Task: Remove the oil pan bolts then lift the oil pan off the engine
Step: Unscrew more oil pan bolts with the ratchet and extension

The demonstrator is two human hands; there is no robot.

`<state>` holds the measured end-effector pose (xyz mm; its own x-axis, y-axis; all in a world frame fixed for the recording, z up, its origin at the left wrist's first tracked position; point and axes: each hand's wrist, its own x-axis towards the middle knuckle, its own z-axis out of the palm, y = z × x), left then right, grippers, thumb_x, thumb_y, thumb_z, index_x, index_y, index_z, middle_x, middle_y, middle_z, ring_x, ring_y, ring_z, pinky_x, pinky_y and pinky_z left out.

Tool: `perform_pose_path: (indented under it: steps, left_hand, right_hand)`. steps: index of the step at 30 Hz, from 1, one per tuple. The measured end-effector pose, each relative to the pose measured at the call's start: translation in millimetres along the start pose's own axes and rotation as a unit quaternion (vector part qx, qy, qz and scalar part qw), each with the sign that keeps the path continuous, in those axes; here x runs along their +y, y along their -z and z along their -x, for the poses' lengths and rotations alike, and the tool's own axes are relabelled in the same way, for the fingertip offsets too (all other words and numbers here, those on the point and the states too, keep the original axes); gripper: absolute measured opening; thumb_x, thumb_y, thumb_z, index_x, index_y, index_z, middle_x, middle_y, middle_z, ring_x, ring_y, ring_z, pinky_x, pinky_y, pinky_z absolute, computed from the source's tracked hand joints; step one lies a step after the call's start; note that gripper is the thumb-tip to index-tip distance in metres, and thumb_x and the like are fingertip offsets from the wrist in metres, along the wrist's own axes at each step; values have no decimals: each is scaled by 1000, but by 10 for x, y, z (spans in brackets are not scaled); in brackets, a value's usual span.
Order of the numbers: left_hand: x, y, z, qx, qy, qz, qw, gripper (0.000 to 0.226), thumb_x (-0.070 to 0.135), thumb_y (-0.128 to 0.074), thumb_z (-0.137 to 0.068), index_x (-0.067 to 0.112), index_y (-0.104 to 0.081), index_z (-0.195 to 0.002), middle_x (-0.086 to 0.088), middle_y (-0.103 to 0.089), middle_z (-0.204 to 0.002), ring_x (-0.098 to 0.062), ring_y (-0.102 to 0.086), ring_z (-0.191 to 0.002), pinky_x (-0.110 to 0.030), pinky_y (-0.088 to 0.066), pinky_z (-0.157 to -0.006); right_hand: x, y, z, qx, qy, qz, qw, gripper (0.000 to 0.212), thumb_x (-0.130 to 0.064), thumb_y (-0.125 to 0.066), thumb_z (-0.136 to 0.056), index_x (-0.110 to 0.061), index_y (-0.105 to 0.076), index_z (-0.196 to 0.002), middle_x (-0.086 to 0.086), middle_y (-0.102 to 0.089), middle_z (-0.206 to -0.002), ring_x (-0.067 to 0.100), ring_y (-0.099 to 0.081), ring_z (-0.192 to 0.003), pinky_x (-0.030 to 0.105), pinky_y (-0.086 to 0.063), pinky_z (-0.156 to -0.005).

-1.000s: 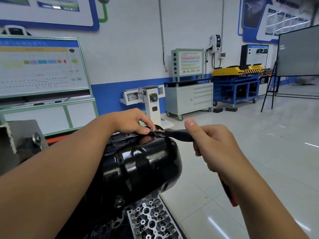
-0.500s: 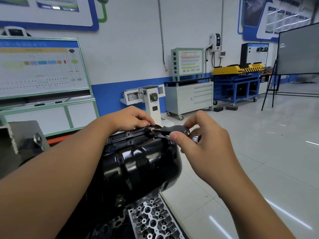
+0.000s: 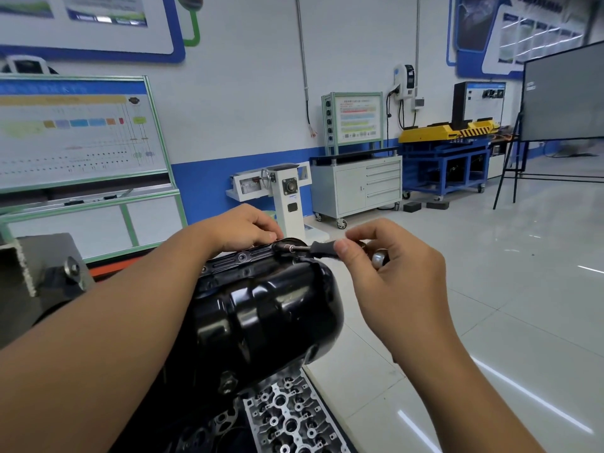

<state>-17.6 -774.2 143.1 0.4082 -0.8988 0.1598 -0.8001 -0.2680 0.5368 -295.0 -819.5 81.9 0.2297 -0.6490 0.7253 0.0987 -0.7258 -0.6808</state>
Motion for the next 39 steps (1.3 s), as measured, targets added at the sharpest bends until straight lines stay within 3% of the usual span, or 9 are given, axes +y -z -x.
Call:
perform_pose_path:
  steps: [4,8,13,16,19,23,27,34,39]
  left_hand:
    - [-4,-11,-10,-6,12,-13,1000,20,17,-66,-99,29,-80,-91,12,-76,-98,-9,-67,-100,-20,-46,-80]
    - [-4,-7,8,-7,13,-18,1000,21,18,-66,-98,29,-80,-88,14,-77,-94,-8,-68,-99,-25,-47,-85]
    - [88,10,34,-12,-71,22,997,25,17,-73,-94,38,-81,-84,19,-76,-83,10,-65,-75,-4,-44,-62]
    - [188,-5,81,-85,-124,17,988,13,31,-76,-90,42,-81,-92,17,-77,-97,1,-69,-90,-8,-46,-81]
    - [219,-5,81,-119,-136,-19,983,10,38,-79,-87,44,-81,-95,-9,-74,-106,-32,-59,-83,-31,-45,-82]
    - [241,-10,73,-126,-135,-47,982,27,20,-75,-94,46,-78,-91,-31,-66,-102,-25,-46,-71,-39,-39,-73]
    - [232,-6,70,-125,-132,-52,982,30,16,-74,-94,46,-78,-90,-32,-66,-104,-25,-44,-71,-38,-39,-73]
    - [187,16,83,-119,-146,-31,982,24,11,-75,-92,35,-78,-94,21,-65,-64,2,-49,-57,-12,-41,-62]
    - [173,43,90,-114,-137,-2,984,15,22,-75,-93,35,-82,-95,17,-76,-82,4,-63,-72,-10,-47,-66]
  right_hand:
    - [36,58,-43,5,-46,-47,998,32,-21,-88,-79,-41,-67,-92,-35,-66,-90,-6,-62,-74,4,-44,-63]
    - [100,42,-41,10,-129,-173,976,25,-19,-95,-70,-28,-77,-84,-13,-55,-56,9,-45,-51,20,-44,-52]
    - [137,23,-44,-46,-179,-308,933,29,-2,-95,-62,-13,-77,-82,5,-55,-60,10,-42,-45,19,-39,-46]
    - [142,2,-48,-77,-199,-342,915,33,2,-87,-53,-11,-74,-80,0,-48,-56,11,-33,-40,17,-32,-42]
    - [148,-20,-45,-66,-196,-315,926,29,-3,-81,-50,-15,-74,-76,-3,-49,-55,9,-35,-40,18,-32,-42]
    - [175,-27,-44,-48,-205,-261,942,38,-41,-90,-54,-22,-73,-81,-3,-66,-70,5,-43,-43,19,-35,-44]
    - [121,-39,-8,-75,-233,-120,962,70,-87,-56,-70,-19,-71,-78,2,-70,-64,9,-51,-46,28,-37,-51]
    - [19,56,-6,-107,-181,-88,974,49,-60,-68,-90,-16,-74,-69,4,-71,-61,4,-46,-40,20,-37,-46]
    - [-61,54,29,-71,-91,-4,993,39,-54,-79,-77,-19,-69,-63,-13,-66,-62,2,-58,-57,12,-41,-53]
